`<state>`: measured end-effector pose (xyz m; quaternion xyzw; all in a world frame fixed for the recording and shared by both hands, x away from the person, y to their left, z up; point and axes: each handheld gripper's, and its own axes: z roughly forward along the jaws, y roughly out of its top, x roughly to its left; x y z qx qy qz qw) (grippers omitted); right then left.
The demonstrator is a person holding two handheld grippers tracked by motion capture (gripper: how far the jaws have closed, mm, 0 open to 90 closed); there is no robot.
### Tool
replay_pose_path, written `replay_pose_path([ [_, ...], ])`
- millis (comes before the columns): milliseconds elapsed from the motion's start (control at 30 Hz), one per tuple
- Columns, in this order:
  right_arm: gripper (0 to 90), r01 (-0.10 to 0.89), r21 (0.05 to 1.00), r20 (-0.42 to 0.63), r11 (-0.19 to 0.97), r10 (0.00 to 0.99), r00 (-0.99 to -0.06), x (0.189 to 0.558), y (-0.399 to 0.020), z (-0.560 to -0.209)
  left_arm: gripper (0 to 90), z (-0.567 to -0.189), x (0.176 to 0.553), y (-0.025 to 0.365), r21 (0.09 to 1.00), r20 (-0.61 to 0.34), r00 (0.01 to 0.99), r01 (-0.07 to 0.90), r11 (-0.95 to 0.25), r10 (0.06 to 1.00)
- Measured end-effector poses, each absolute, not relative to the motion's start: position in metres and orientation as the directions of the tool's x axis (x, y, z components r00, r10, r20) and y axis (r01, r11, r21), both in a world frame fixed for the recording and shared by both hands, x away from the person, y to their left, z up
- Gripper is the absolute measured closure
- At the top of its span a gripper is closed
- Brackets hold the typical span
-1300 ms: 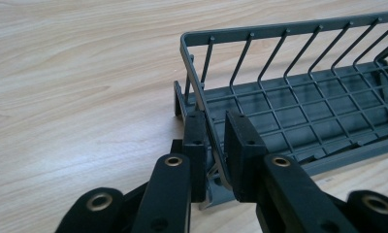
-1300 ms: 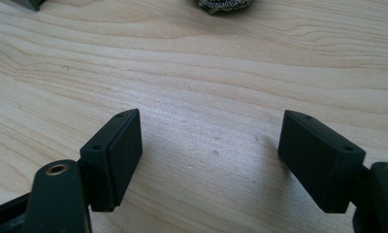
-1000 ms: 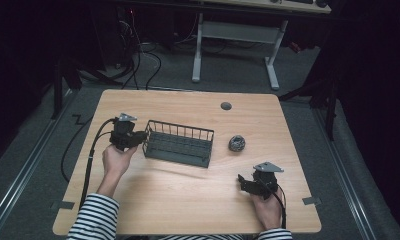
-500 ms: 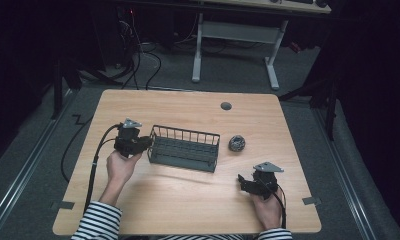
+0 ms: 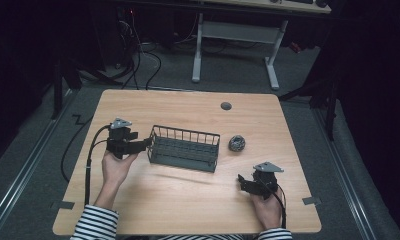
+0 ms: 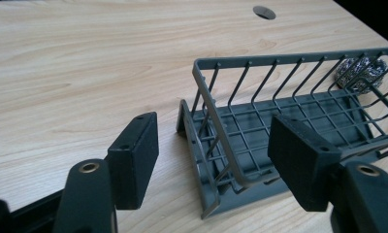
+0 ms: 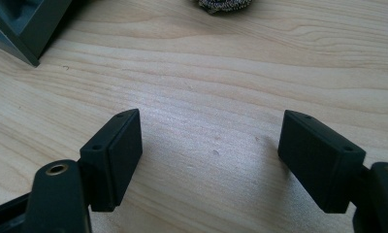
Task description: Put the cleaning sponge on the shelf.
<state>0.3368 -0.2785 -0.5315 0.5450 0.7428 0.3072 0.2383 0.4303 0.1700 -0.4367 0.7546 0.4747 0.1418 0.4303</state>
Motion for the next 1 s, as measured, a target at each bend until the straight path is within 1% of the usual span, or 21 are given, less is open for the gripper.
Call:
replay_pose_path([
  [200, 23.9, 0.663, 0.716, -0.019, 0.217, 0.956, -0.292, 0.337, -0.278, -0.531, 34.7, -0.429, 0.419, 0.189, 0.815, -0.211, 0.508, 0.563, -0.137, 0.835],
  [367, 23.9, 0.663, 0.716, -0.019, 0.217, 0.956, -0.292, 0.337, -0.278, -0.531, 34.7, -0.435, 0.411, 0.207, 0.817, -0.201, 0.483, 0.562, -0.125, 0.853],
  [567, 24.0, 0.663, 0.716, -0.019, 0.217, 0.956, -0.292, 0.337, -0.278, -0.532, 36.8, -0.449, 0.398, 0.227, 0.808, -0.163, 0.458, 0.57, -0.148, 0.874],
  [800, 24.0, 0.664, 0.716, -0.018, 0.215, 0.957, -0.29, 0.337, -0.278, -0.532, 36.8, -0.472, 0.388, 0.247, 0.79, -0.201, 0.411, 0.605, -0.101, 0.889],
  [1000, 24.0, 0.664, 0.716, -0.018, 0.215, 0.957, -0.29, 0.337, -0.278, -0.532, 36.2, -0.492, 0.381, 0.257, 0.777, -0.201, 0.372, 0.624, -0.084, 0.906],
])
